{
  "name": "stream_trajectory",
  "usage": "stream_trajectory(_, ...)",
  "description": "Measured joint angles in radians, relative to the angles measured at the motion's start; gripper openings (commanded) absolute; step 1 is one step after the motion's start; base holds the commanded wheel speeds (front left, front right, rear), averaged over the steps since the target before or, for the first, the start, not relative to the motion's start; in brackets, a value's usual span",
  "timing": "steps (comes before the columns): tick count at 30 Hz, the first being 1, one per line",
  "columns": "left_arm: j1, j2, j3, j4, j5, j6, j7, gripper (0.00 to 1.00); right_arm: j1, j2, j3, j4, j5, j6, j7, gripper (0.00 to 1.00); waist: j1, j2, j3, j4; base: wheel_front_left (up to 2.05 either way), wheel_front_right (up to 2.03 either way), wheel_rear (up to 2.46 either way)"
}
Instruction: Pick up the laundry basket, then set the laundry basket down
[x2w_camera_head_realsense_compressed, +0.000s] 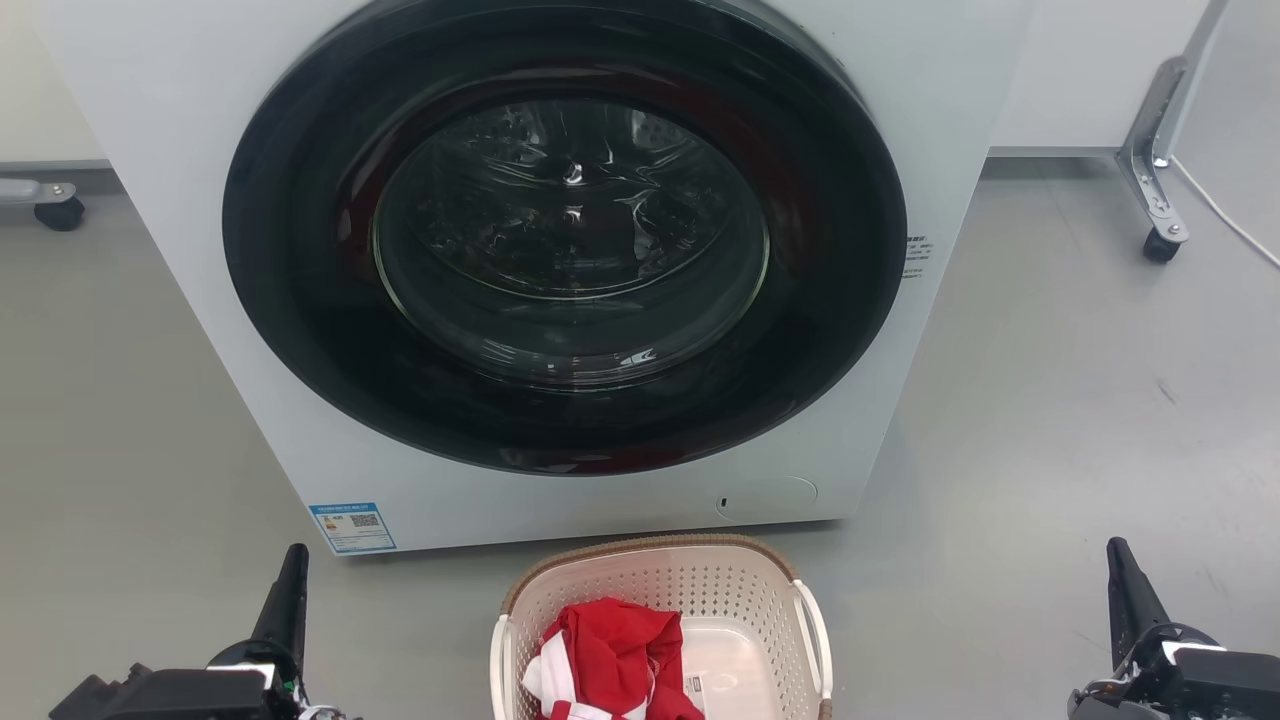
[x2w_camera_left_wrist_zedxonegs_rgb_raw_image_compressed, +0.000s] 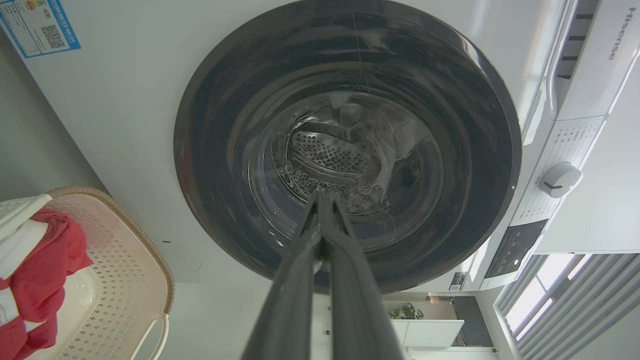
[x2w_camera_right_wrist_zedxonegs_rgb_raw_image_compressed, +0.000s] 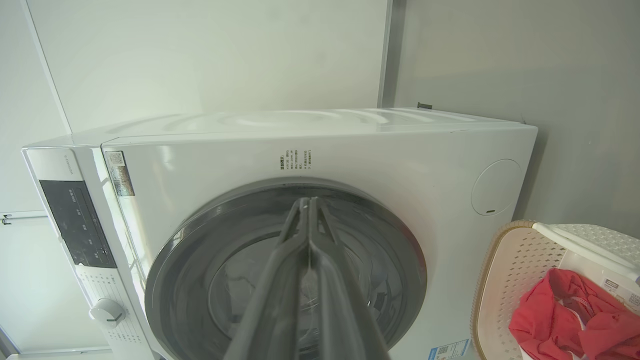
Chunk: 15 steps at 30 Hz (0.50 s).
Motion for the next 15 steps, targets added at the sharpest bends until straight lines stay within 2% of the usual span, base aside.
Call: stream_trajectory(15,0.000,0.000,0.000,0.001,0.000,0.000,0.000,0.00,0.000,0.000,0.000,0.000,0.000,0.000,0.000,0.00,0.0000,0.0000,0.000,0.000,0.00,0.00,0.00)
